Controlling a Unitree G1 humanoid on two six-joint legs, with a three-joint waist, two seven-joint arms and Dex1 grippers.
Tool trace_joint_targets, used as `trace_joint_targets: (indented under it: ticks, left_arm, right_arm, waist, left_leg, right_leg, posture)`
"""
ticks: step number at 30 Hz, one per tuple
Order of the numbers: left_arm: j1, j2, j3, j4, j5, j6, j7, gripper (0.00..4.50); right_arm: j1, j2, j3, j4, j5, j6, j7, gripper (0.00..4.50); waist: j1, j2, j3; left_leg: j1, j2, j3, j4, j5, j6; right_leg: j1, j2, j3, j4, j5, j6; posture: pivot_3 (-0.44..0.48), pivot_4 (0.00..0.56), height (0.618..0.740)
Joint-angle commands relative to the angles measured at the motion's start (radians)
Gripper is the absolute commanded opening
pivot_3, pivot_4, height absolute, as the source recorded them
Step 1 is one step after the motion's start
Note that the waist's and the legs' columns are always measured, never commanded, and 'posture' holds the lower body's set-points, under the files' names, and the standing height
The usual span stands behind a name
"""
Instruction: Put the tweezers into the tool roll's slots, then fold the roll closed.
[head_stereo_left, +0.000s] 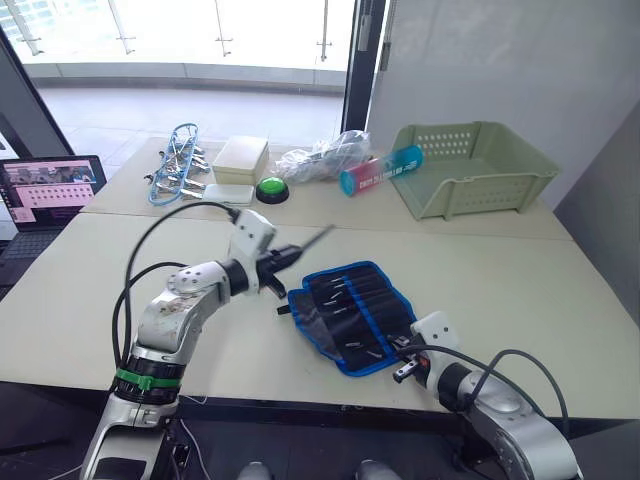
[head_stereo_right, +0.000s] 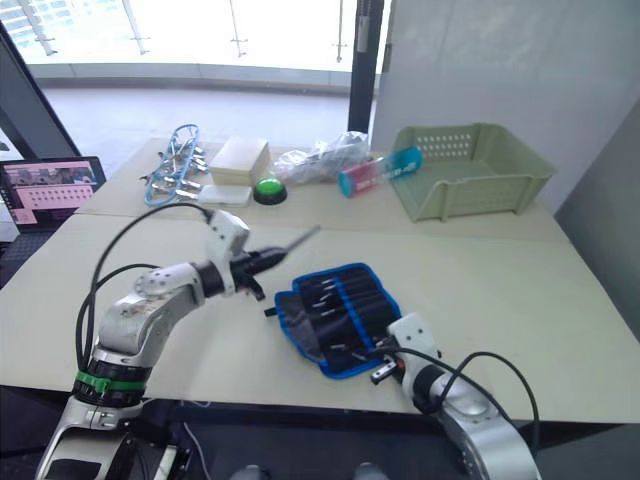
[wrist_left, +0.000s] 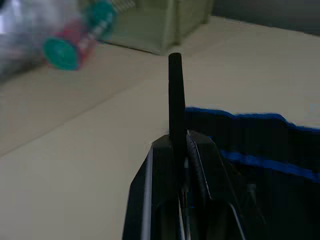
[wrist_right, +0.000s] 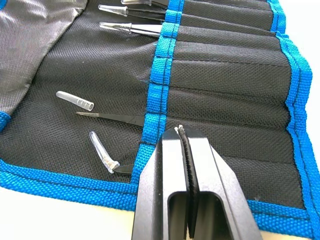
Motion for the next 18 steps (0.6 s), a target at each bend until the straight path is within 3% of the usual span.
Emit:
trace_joint_targets:
  ticks: [1,7,18]
  left_arm:
    - [-0.088,0.071,-0.092,-0.045,0.002,0.149,-0.075,0.04]
    - [-0.192,0.163,-0.255,-0.053,0.060,0.224,-0.177,0.04]
    - [-0.263,0.123,-0.377,-0.020,0.152,0.282,-0.153,0.04]
  right_arm:
    - [0.015,-0.007,-0.008,0.072,-0.023,0.039,-0.025,0.00]
    - [0.027,0.000,-0.012,0.064,-0.025,0.034,-0.035,0.00]
    - [0.050,0.019,-0.013,0.050,-0.028,0.030,-0.054,0.00]
  waist:
    - [-0.001,0.000,0.002]
    - [-0.001,-0.001,0.003]
    - [0.003,-0.001,0.005]
  left_leg:
    - [0.000,0.000,0.000,0.000,0.000,0.000]
    - [0.000,0.000,0.000,0.000,0.000,0.000]
    - [-0.002,0.000,0.000,0.000,0.000,0.000]
  right_leg:
    - [0.000,0.000,0.000,0.000,0.000,0.001]
    - [0.000,0.000,0.000,-0.001,-0.002,0.004]
    - [-0.001,0.000,0.000,-0.001,-0.002,0.004]
  posture:
    - [0.000,0.150,0.740]
    - [0.000,0.150,0.740]
    - [0.000,0.150,0.740]
